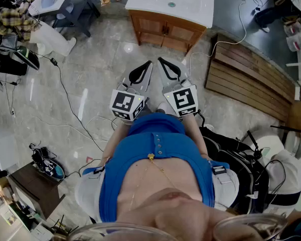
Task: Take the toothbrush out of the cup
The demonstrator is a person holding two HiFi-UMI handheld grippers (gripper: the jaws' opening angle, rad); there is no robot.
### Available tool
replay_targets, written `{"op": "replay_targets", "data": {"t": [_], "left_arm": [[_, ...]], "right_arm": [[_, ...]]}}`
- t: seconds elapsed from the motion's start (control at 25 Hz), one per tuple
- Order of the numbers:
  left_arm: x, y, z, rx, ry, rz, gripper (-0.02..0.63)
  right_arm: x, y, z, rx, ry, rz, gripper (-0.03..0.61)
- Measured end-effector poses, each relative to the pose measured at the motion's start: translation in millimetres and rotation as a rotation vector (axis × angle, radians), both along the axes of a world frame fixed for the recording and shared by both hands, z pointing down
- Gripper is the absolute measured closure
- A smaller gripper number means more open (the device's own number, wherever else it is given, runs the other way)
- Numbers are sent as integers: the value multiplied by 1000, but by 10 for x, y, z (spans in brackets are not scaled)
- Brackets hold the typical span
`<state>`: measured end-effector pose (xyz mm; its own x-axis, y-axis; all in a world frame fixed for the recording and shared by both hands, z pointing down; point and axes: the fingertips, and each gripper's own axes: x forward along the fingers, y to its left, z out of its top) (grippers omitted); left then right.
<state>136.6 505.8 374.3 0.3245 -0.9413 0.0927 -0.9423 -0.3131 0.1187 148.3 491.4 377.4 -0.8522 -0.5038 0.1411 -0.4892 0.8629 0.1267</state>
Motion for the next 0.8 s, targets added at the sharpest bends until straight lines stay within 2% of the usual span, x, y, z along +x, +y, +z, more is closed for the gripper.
{"op": "replay_targets", "data": {"t": [0.44,0.8], "left_arm": [[112,16,111,-18,17,-28,612],[-123,-315,180,-34,49,-22,612]], "right_arm": [[178,22,99,-21,-39,-31,577],[-46,-256,149,-38,-39,-43,577]]}}
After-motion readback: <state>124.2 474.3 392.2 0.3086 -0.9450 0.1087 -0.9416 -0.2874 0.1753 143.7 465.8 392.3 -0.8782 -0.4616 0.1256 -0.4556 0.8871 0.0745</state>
